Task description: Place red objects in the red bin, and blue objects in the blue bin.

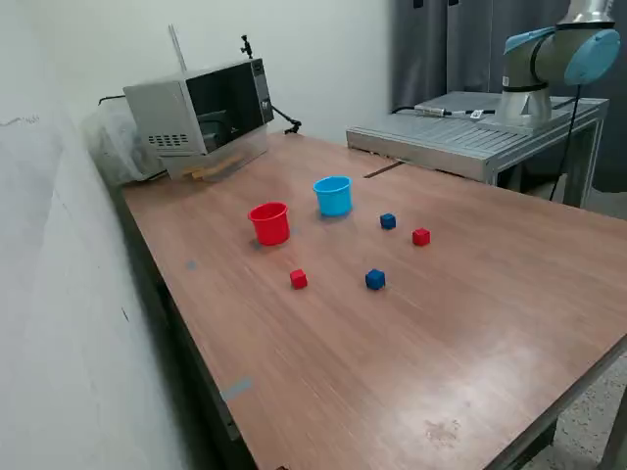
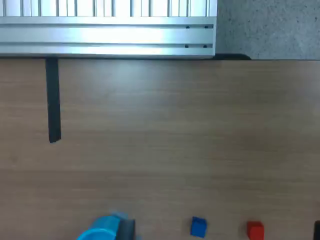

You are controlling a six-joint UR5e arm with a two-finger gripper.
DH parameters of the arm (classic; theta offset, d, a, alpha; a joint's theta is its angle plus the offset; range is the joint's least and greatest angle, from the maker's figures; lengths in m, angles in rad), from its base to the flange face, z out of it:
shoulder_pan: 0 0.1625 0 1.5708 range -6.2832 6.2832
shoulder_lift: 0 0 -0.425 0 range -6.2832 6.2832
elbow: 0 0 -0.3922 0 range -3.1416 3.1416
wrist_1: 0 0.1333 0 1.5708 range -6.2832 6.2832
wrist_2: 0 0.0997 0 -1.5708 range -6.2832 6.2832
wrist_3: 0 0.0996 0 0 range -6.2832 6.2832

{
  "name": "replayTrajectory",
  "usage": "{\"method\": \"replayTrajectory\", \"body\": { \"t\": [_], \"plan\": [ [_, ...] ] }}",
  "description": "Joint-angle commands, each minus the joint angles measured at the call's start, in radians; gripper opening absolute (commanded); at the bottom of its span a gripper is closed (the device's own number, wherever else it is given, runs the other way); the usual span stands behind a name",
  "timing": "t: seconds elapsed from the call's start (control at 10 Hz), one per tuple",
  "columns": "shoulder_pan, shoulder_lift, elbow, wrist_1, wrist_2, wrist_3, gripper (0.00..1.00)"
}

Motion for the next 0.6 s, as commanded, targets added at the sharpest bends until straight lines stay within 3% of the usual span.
{"method": "replayTrajectory", "body": {
  "t": [0.0,0.3,0.5],
  "plan": [
    [0.047,0.005,-0.014,-0.091,0.027,0.009,1.00],
    [0.048,0.000,-0.005,-0.110,0.095,0.006,1.00],
    [0.049,-0.005,0.015,-0.112,0.107,0.008,1.00]
  ]
}}
